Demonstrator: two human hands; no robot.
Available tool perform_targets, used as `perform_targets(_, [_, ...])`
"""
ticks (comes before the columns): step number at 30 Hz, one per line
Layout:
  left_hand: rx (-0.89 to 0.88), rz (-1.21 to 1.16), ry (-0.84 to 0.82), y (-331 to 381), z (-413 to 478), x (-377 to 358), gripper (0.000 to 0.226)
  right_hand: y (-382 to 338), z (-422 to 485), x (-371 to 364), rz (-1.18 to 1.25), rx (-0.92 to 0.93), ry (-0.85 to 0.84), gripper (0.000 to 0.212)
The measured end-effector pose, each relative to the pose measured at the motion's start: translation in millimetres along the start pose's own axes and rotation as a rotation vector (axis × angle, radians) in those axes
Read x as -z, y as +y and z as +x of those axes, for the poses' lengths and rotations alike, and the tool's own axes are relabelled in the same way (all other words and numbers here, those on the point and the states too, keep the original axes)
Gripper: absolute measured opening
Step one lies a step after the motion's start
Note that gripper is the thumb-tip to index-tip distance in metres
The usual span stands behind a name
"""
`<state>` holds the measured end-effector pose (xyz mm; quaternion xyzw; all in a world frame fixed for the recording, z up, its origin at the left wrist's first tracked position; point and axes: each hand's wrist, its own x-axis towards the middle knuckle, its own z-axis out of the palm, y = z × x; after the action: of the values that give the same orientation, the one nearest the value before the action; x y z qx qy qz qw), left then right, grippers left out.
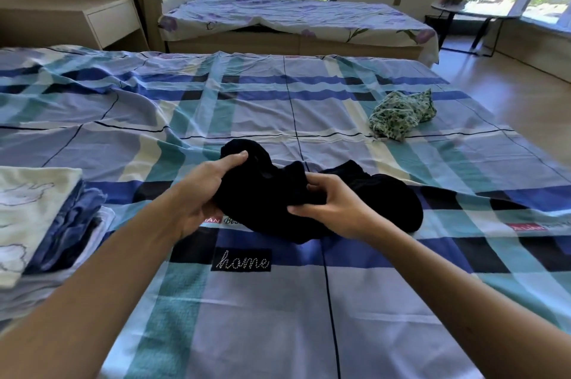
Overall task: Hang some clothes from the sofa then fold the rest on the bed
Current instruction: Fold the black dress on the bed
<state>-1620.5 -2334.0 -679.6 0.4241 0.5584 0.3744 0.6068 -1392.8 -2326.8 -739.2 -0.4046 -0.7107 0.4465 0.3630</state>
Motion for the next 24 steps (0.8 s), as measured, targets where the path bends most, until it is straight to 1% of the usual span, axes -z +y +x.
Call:
perform_targets(2, [-0.098, 0.245, 0.156, -2.3, 10.1, 9.2, 0.022, -9.6, -2.9, 5.9, 0.066, -0.001, 0.01, 0.023])
perform_targets(4, [-0.183, 0.458, 0.258, -4.8, 17.9, 19.9, 0.024, -14.5, -5.5, 13.1, 0.121, -0.004, 0.027, 0.023])
perform_targets(6, [-0.192, 0.672, 0.342, -6.7, 22.4, 27.5, 0.032, -16.4, -8.1, 20.0, 0.125, -0.005, 0.002, 0.023])
perform_targets(8, [-0.137, 0.974, 0.473, -6.8, 19.9, 25.4, 0.037, -17.5, -9.5, 23.0, 0.147, -0.022, -0.035, 0.02])
perform_targets(9, [-0.159, 1.105, 0.535, -7.4, 19.2, 24.5, 0.036, -17.4, -9.3, 22.0, 0.168, -0.033, -0.033, 0.017])
perform_targets(10, [-0.244, 1.155, 0.56, -7.5, 17.1, 22.4, 0.036, -18.4, -8.5, 19.5, 0.179, -0.043, -0.017, 0.013])
perform_targets(11, [-0.375, 1.129, 0.515, -8.9, 15.0, 19.8, 0.04, -19.1, -7.2, 16.6, 0.173, -0.051, 0.001, 0.009])
perform_targets(12, [-0.506, 1.05, 0.383, -10.3, 11.5, 15.7, 0.053, -19.5, -6.0, 13.5, 0.161, -0.057, 0.01, 0.008])
perform_targets(13, [-0.592, 0.943, 0.194, -12.1, 7.9, 9.9, 0.065, -19.9, -4.6, 10.5, 0.162, -0.056, 0.006, 0.008])
perform_targets(14, [-0.61, 0.868, 0.014, -15.4, 3.8, 2.4, 0.07, -21.9, -4.2, 7.7, 0.178, -0.057, 0.003, 0.008])
perform_targets(15, [-0.601, 0.849, -0.127, -20.6, 1.7, -6.1, 0.07, -24.4, -4.9, 6.0, 0.213, -0.061, 0.007, 0.008])
perform_targets(16, [-0.602, 0.88, -0.204, -26.4, 2.4, -13.2, 0.065, -27.0, -5.5, 5.0, 0.257, -0.068, 0.017, 0.009])
perform_targets(17, [-0.637, 0.922, -0.214, -33.1, 5.9, -19.0, 0.055, -28.0, -6.1, 4.4, 0.3, -0.074, 0.033, 0.012])
perform_targets(18, [-0.682, 0.96, -0.18, -37.7, 10.0, -22.5, 0.042, -30.3, -6.5, 3.9, 0.326, -0.075, 0.061, 0.015])
perform_targets(20, [-0.752, 0.914, -0.086, -35.2, 13.9, -24.7, 0.019, -30.6, -5.5, 3.7, 0.335, -0.064, 0.132, 0.017])
perform_targets(21, [-0.757, 0.84, -0.065, -31.7, 14.6, -23.6, 0.014, -30.0, -4.9, 4.5, 0.337, -0.056, 0.16, 0.016])
perform_targets(22, [-0.751, 0.765, -0.055, -27.5, 13.8, -23.6, 0.016, -30.4, -4.9, 5.7, 0.34, -0.049, 0.176, 0.014])
perform_targets(23, [-0.752, 0.7, -0.046, -24.2, 12.5, -22.9, 0.019, -30.6, -5.1, 6.9, 0.343, -0.038, 0.162, 0.011])
perform_targets(24, [-0.753, 0.64, -0.044, -21.3, 10.8, -22.8, 0.021, -31.5, -6.4, 8.7, 0.332, -0.03, 0.11, 0.008])
